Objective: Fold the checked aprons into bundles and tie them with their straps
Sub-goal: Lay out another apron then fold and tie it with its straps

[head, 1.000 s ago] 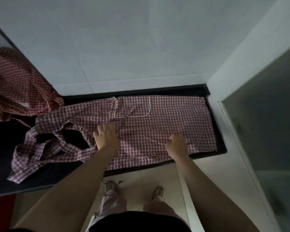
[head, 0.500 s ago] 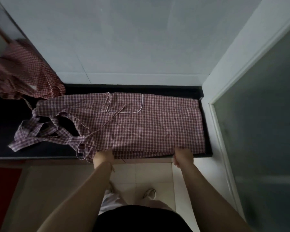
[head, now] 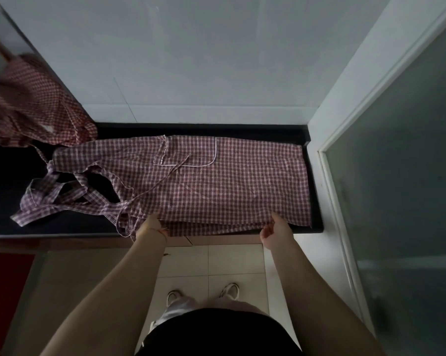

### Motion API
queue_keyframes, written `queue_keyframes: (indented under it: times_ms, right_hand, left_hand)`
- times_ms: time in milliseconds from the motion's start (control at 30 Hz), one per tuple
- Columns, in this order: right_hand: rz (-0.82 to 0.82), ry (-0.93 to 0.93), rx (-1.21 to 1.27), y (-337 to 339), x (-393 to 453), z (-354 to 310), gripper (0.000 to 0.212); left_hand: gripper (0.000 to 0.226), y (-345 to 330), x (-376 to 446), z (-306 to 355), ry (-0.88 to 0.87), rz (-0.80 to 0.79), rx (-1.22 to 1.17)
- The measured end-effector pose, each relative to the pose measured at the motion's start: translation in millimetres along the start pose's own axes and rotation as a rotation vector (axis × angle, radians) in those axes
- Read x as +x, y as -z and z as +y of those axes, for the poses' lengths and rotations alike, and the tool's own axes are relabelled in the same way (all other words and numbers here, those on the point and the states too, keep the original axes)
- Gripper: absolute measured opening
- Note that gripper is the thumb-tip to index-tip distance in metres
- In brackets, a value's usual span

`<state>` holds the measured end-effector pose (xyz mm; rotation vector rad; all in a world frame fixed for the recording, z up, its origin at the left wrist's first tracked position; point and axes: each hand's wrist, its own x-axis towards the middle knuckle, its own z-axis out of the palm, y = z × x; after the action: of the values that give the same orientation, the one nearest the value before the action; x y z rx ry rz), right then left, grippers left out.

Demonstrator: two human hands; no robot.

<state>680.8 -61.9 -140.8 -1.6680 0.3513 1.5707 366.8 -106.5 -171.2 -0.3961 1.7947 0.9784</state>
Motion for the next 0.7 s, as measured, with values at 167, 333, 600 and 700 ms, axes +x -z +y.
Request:
queue_keyframes:
  times_ms: [167,333,600,700]
  right_hand:
    - [0.005,0.032,-0.062,-30,-29,-36,0.008]
    - [-0.255,0.359,0.025,-69,-92,-91,0.008]
    - [0.013,0.215,-0.142,-3,-16,-38,0.028]
    - [0.047,0.181,-0.219,16,6,-32,0.032]
  left_hand:
    - [0.030,-7,-38,20,-0.036,-0.150,-0.073]
    - [0.033,-17,-91,53,-0.180,-0.352,-0.572]
    - [0.020,3,-51,-35,0.004,-0.075,-0.264]
    - [0.018,7,-37,-37,0.017,-0.114,-0.205]
